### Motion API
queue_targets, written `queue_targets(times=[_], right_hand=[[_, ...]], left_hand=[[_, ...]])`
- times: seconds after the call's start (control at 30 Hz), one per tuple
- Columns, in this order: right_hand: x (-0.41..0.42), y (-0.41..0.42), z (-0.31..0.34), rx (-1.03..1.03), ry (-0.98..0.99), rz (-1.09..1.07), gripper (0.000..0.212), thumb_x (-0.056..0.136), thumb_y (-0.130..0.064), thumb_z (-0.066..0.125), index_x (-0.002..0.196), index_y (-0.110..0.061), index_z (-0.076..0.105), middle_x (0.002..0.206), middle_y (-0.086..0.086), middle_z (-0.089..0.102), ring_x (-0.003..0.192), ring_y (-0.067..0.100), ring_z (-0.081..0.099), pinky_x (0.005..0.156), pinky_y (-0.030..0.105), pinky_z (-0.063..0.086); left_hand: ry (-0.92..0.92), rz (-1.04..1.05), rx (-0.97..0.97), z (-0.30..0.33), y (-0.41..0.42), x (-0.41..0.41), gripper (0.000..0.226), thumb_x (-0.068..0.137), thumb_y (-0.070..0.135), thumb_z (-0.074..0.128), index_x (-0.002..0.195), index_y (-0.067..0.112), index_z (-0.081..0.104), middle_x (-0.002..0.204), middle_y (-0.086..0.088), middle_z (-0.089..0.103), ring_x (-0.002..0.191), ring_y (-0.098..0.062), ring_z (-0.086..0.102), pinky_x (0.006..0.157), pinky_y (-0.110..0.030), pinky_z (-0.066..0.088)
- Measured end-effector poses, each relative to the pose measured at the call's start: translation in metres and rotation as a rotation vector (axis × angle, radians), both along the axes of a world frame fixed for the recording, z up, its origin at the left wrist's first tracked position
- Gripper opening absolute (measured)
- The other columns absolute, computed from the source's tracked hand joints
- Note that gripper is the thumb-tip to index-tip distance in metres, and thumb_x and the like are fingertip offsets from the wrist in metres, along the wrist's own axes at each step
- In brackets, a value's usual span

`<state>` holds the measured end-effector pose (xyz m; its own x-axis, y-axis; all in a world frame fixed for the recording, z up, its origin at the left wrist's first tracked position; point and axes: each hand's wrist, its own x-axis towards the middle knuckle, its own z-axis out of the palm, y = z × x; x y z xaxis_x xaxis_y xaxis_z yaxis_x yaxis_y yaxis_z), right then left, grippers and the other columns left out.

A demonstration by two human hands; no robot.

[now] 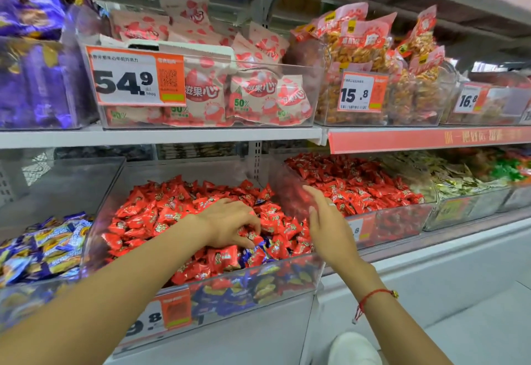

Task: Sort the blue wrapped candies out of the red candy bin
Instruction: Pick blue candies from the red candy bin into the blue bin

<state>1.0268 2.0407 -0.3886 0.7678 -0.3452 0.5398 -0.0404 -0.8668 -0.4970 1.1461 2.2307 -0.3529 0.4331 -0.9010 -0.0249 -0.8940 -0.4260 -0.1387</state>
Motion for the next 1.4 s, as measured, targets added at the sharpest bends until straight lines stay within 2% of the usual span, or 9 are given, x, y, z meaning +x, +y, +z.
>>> queue_targets(times=[0.17, 0.3, 0.43, 0.57, 0.63, 0.7, 0.97, 1.2, 1.4], right_hand=[[-0.003, -0.001, 0.009, -0.228, -0.022, -0.098, 0.050, 0.092, -0.010, 0.056, 0.140, -0.021, 0.045, 0.138, 0.008, 0.047, 0.125, 0.025, 0.043, 0.100, 0.040, 0.041], [-0.006, 0.009, 0.033, -0.267, -0.162, 0.031, 0.040, 0.083, -0.009, 0.068, 0.121, -0.020, 0.062, 0.114, -0.001, 0.058, 0.106, 0.016, 0.050, 0.086, 0.026, 0.044], [0.000, 0.033, 0.053, -0.094, 0.175, 0.349, 0.023, 0.088, -0.011, 0.064, 0.101, -0.026, 0.075, 0.091, -0.012, 0.070, 0.082, 0.006, 0.061, 0.080, 0.027, 0.051], [0.018, 0.051, 0.043, -0.206, 0.467, 0.460, 0.026, 0.087, -0.014, 0.067, 0.111, -0.020, 0.072, 0.114, -0.005, 0.070, 0.091, -0.011, 0.059, 0.087, 0.012, 0.045], [0.027, 0.052, 0.033, -0.276, 0.635, 0.398, 0.035, 0.087, -0.017, 0.067, 0.121, -0.019, 0.066, 0.130, -0.001, 0.061, 0.117, 0.007, 0.056, 0.099, 0.023, 0.042], [0.034, 0.049, 0.026, -0.308, 0.646, 0.300, 0.037, 0.087, -0.019, 0.065, 0.123, -0.025, 0.064, 0.133, 0.000, 0.058, 0.124, 0.020, 0.052, 0.100, 0.033, 0.044], [0.030, 0.055, 0.024, -0.542, 0.563, 0.089, 0.043, 0.085, -0.039, 0.067, 0.125, -0.027, 0.061, 0.134, 0.004, 0.043, 0.127, 0.025, 0.034, 0.099, 0.036, 0.033], [0.027, 0.050, 0.025, -0.329, 0.494, 0.029, 0.037, 0.070, -0.040, 0.082, 0.101, -0.023, 0.071, 0.118, 0.004, 0.048, 0.117, 0.024, 0.041, 0.094, 0.035, 0.041], [0.025, 0.044, 0.051, -0.035, 0.282, 0.268, 0.042, 0.073, -0.035, 0.082, 0.112, -0.023, 0.070, 0.122, 0.000, 0.057, 0.118, 0.015, 0.049, 0.098, 0.022, 0.037]], left_hand=[[-0.107, 0.188, -0.061, 0.002, 0.011, 0.017, 0.040, 0.093, 0.054, 0.050, 0.130, 0.038, 0.050, 0.139, 0.007, 0.046, 0.133, -0.016, 0.036, 0.111, -0.039, 0.026], [-0.108, 0.247, -0.039, 0.011, 0.014, 0.012, 0.047, 0.092, 0.058, 0.047, 0.136, 0.040, 0.046, 0.152, 0.004, 0.035, 0.140, -0.020, 0.029, 0.114, -0.044, 0.020], [-0.058, 0.224, -0.105, 0.015, 0.029, -0.012, 0.052, 0.094, 0.061, 0.039, 0.144, 0.047, 0.032, 0.162, 0.006, 0.009, 0.149, -0.020, 0.008, 0.119, -0.048, 0.006], [0.087, 0.202, -0.016, 0.007, 0.060, -0.031, 0.054, 0.095, 0.063, 0.033, 0.146, 0.052, 0.022, 0.161, 0.008, -0.009, 0.149, -0.022, -0.009, 0.119, -0.050, -0.005], [0.101, 0.218, 0.051, 0.003, 0.073, -0.031, 0.065, 0.086, 0.073, 0.017, 0.147, 0.051, 0.016, 0.161, 0.010, -0.013, 0.148, -0.017, -0.013, 0.119, -0.046, -0.009], [0.097, 0.226, 0.050, 0.003, 0.080, -0.027, 0.081, 0.072, 0.077, 0.003, 0.148, 0.050, 0.013, 0.161, 0.011, -0.010, 0.148, -0.013, -0.013, 0.118, -0.040, -0.010], [-0.017, 0.320, -0.022, 0.004, 0.056, -0.014, 0.054, 0.095, 0.054, 0.045, 0.146, 0.044, 0.028, 0.160, 0.008, 0.013, 0.148, -0.017, 0.009, 0.118, -0.048, 0.013], [-0.235, 0.554, -0.052, 0.011, 0.045, -0.032, 0.075, 0.088, 0.062, 0.052, 0.150, 0.031, 0.023, 0.152, -0.003, 0.032, 0.140, -0.027, 0.028, 0.111, -0.046, 0.026], [0.128, 0.337, -0.662, 0.013, 0.062, -0.049, 0.047, 0.093, 0.056, 0.046, 0.133, 0.032, 0.054, 0.140, 0.013, 0.049, 0.132, -0.008, 0.037, 0.110, -0.032, 0.032]])
